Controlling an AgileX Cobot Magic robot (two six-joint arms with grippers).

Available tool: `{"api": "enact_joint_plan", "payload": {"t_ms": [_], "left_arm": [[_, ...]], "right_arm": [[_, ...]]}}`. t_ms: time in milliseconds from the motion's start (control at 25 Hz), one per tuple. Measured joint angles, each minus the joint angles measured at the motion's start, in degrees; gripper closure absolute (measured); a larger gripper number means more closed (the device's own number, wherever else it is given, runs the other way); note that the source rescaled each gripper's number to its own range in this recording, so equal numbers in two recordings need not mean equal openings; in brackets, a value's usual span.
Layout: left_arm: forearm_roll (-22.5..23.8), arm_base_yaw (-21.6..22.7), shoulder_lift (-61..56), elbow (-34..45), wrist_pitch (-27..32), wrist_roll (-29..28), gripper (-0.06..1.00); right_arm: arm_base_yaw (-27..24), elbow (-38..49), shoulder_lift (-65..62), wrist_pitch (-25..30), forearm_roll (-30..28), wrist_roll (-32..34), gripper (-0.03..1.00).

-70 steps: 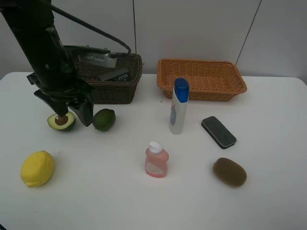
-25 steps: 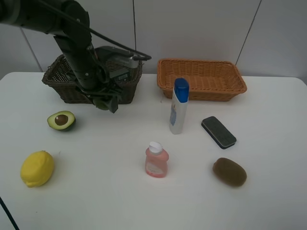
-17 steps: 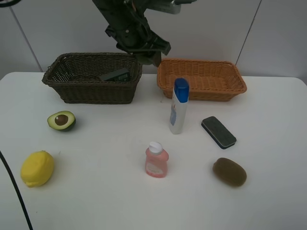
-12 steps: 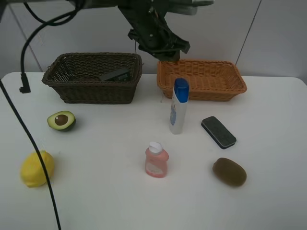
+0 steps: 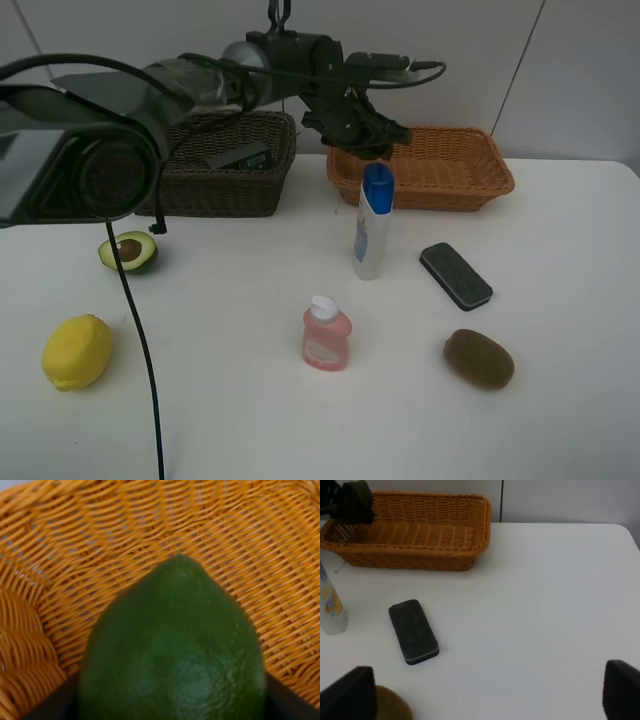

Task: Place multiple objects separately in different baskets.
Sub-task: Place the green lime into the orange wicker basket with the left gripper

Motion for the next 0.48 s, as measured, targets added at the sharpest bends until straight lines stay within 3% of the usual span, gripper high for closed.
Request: {"api": "enact_joint_plan", "payload": {"t_ms": [80, 160, 320, 480], "left_arm": [[-0.05, 0.00, 0.00, -0.33, -0.06, 0.84, 0.09], [-0.07, 0.00, -0.06, -0.50, -0.18, 2.00, -0.01], [0.48, 0.00, -1.16, -0.50, 2.30, 2.39, -0.05], [2.58, 0.00, -6.37, -0.43, 11.51, 2.39, -0.06]], "right_arm": [[0.00, 0.00, 0.00, 0.00, 0.00, 0.00, -0.03], [0.00, 0.00, 0.00, 0.00, 0.00, 0.00, -0.03], [0.00, 0.00, 0.00, 0.00, 0.00, 0.00, -0.03], [0.00, 0.00, 0.00, 0.00, 0.00, 0.00, -0.03]]}}
